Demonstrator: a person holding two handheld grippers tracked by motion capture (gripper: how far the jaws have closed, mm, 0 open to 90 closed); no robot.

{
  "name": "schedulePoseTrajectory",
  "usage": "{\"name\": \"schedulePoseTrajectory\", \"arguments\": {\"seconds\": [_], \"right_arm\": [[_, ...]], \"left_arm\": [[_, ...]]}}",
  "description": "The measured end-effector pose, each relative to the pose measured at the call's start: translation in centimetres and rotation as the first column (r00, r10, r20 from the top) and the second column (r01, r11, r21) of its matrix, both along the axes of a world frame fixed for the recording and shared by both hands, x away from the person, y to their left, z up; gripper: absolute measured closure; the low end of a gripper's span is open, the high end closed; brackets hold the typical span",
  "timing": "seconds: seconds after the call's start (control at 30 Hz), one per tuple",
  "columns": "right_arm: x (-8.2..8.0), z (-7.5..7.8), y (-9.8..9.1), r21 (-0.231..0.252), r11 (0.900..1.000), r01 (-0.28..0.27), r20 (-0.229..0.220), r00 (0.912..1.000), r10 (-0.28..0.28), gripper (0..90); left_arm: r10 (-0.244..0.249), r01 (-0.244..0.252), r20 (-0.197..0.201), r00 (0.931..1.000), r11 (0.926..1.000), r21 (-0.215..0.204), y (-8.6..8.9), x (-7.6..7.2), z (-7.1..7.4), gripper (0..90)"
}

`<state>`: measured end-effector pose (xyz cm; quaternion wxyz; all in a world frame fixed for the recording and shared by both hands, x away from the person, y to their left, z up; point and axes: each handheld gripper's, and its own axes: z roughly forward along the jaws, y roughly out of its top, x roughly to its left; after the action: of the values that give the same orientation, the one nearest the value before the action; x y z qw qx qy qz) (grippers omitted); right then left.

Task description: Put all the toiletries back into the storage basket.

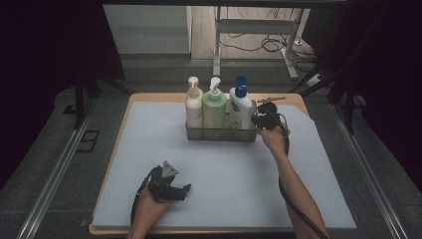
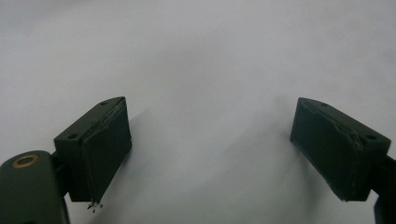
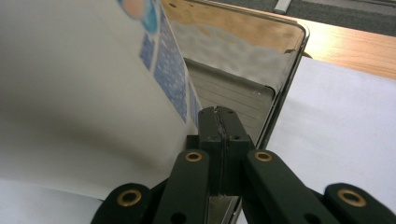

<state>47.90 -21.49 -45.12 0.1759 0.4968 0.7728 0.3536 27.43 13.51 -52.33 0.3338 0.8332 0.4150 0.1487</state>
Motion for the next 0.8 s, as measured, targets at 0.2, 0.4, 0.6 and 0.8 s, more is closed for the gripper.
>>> {"name": "schedulePoseTrajectory", "arguments": {"seconds": [0.2,0.4,0.6,0.8], "right_arm": [[0.11,-0.27,0.0,-0.008,1.0,-0.005,-0.007,1.0,0.004,89.4],[0.1,-0.66,0.05,-0.014,0.9999,-0.004,-0.016,0.9999,0.004,89.3],[0.08,-0.96,0.27,-0.022,0.9997,-0.008,-0.02,0.9998,0.008,89.2],[-0.03,-1.05,0.71,-0.02,0.9995,-0.023,-0.027,0.9994,0.023,88.5]], "left_arm": [[0.0,0.0,0.0,1.0,1.0,0.0,0.0,0.0,0.0,12.1],[0.0,0.0,0.0,1.0,1.0,0.0,0.0,0.01,0.0,12.1],[0.0,0.0,0.0,1.0,1.0,0.0,0.0,0.01,0.0,12.1],[-0.001,0.001,0.0,1.0,1.0,0.002,0.01,0.01,0.01,12.1]]}}
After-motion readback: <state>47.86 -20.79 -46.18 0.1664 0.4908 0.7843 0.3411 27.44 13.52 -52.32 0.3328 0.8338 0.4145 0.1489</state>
